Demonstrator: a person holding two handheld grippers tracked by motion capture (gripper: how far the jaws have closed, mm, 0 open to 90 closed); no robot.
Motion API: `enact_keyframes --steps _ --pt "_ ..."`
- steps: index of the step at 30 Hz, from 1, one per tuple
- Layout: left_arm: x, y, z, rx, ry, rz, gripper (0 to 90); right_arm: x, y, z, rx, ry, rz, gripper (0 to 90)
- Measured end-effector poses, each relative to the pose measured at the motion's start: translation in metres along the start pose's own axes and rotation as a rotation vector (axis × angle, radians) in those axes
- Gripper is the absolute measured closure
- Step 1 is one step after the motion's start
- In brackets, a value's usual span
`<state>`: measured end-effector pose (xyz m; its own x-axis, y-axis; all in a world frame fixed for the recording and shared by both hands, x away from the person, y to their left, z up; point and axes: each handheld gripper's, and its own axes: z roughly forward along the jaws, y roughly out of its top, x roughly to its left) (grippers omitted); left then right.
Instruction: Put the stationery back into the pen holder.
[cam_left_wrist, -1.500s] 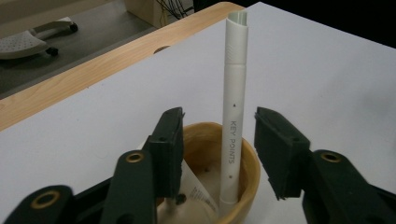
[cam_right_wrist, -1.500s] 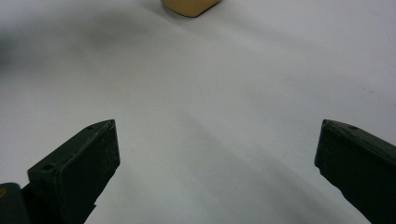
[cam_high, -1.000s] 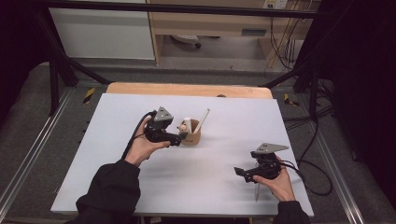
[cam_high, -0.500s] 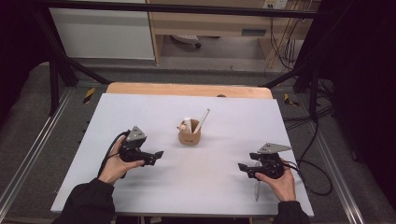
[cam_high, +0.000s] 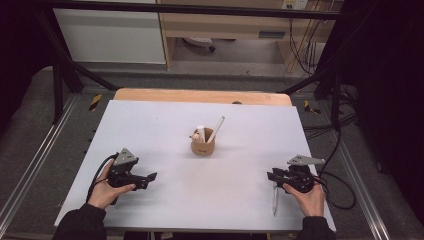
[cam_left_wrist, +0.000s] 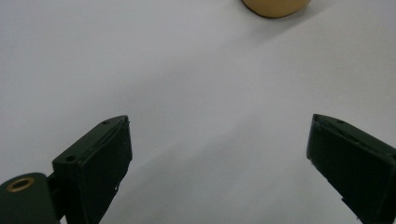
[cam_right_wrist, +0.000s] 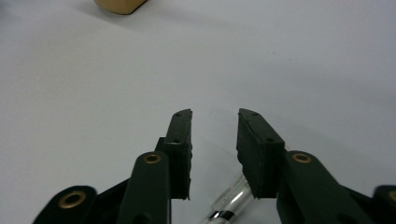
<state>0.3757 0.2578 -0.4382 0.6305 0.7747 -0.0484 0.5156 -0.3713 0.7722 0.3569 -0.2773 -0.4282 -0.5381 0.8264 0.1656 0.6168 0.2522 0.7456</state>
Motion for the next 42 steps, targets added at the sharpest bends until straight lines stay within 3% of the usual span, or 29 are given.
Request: enact_keyframes --steps 10,15,21,33,42 --pt "0.001 -0.012 -0.003 0.021 0.006 0.004 6.5 -0.01 -0.008 -0.003 0.028 -0.078 0.03 86.9" --pt "0.004 -0.015 -0.005 0.021 0.011 -0.002 6.5 -0.013 -0.011 -0.002 0.037 -0.124 0.039 90.0" --pt "0.007 -0.018 -0.007 0.02 0.013 -0.012 6.5 -0.017 -0.015 0.003 0.065 -0.137 0.042 90.0" --pt "0.009 -0.019 -0.008 0.021 0.017 -0.015 6.5 -0.007 -0.009 0.014 0.079 -0.103 -0.013 90.0" --pt "0.009 -0.019 -0.008 0.021 0.016 -0.015 6.5 0.011 -0.001 0.027 0.078 -0.031 -0.058 90.0"
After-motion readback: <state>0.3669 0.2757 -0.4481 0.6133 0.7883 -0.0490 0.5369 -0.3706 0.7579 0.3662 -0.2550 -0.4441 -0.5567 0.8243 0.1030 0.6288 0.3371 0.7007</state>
